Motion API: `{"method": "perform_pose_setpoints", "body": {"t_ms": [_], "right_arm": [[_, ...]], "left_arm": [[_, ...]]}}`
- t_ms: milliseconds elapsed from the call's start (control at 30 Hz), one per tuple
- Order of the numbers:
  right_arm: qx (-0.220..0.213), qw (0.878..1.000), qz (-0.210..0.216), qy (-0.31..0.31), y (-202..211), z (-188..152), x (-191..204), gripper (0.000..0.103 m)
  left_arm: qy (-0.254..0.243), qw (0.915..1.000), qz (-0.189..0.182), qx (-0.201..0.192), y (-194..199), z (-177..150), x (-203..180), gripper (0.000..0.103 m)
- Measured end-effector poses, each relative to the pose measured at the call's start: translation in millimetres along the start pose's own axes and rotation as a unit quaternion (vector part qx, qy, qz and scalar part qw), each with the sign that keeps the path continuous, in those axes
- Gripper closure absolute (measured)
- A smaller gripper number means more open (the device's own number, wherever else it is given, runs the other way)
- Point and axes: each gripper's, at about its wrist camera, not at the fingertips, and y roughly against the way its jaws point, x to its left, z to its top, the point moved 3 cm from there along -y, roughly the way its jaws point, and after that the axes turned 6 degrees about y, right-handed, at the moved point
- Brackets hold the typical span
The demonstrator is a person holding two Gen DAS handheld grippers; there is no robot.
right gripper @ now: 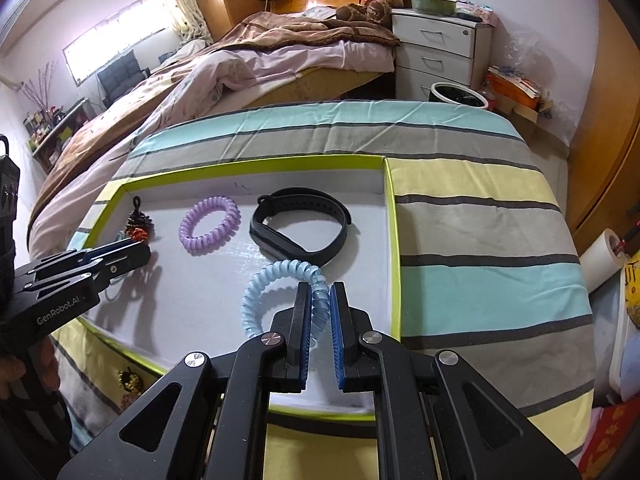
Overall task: Organize jewelry
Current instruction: 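Open both tools to drop the tassel and coil into the green box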
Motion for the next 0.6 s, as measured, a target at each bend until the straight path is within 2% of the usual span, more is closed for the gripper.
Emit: {"method": "perform_pose_setpoints", "body": {"t_ms": [600], "right_arm": [[0.009,1.000,-0.005,0.013,-2.6,-1.8,3.0,0.093]], "left_arm": [[0.005,1.0000,0.000,0.000,-1.2,-0.8,-0.3,0.083]]}}
